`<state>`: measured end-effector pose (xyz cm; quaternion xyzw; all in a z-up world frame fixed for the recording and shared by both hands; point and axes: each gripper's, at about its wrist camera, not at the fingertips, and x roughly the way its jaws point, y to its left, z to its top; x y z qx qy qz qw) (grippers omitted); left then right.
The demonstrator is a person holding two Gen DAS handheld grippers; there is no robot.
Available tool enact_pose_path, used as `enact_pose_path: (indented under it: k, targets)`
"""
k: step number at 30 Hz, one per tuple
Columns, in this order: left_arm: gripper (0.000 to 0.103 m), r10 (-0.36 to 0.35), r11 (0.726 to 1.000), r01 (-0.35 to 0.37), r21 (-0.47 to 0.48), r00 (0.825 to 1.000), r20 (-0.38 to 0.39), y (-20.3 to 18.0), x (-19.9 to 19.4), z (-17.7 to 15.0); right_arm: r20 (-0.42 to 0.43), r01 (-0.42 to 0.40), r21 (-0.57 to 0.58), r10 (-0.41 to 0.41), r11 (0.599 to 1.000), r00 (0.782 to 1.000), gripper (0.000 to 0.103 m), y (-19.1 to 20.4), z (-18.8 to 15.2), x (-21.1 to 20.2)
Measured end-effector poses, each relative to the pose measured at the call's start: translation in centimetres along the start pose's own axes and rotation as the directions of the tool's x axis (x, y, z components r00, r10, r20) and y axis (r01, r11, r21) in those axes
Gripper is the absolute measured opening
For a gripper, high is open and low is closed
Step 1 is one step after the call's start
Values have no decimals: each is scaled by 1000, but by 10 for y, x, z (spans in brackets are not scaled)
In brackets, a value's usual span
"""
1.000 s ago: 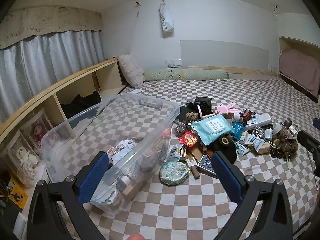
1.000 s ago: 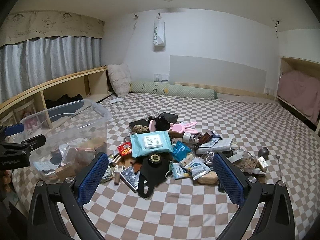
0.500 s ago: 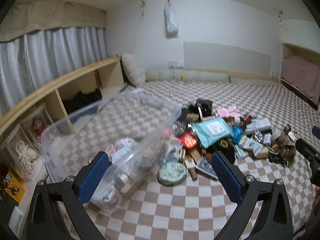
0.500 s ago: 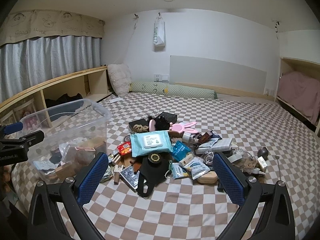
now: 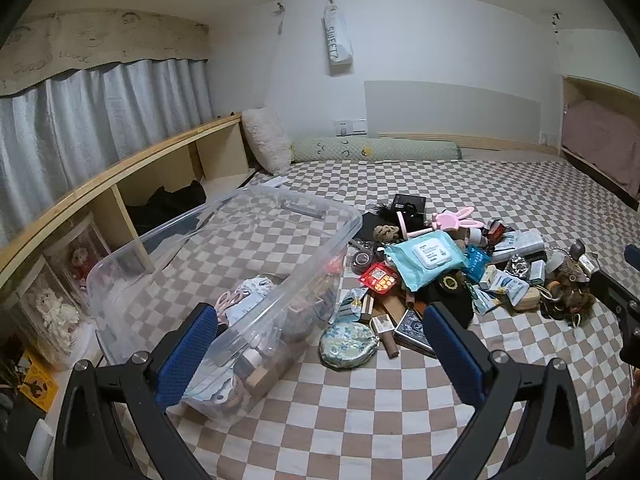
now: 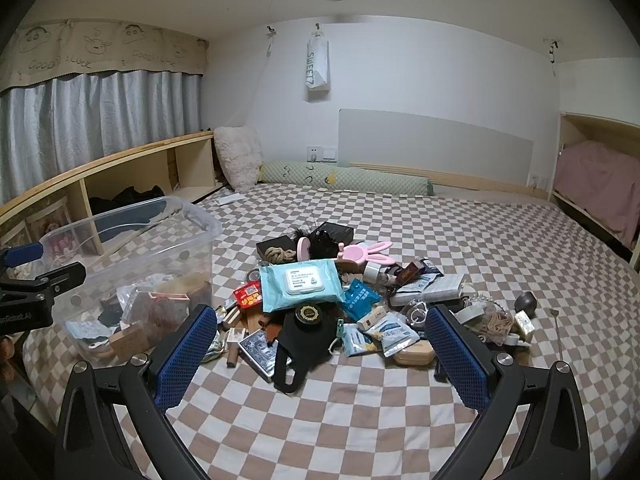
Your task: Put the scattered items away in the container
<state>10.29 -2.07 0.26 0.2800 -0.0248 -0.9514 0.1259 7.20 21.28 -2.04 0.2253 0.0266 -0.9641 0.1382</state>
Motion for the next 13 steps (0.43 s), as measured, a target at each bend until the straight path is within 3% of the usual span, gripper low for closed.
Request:
enact_pose_path:
  k: [13]
  targets:
    - [103, 9, 1000, -9, -10, 1000, -10, 2, 1, -1, -5, 0, 1, 0, 1000, 1000, 103, 0, -1, 0]
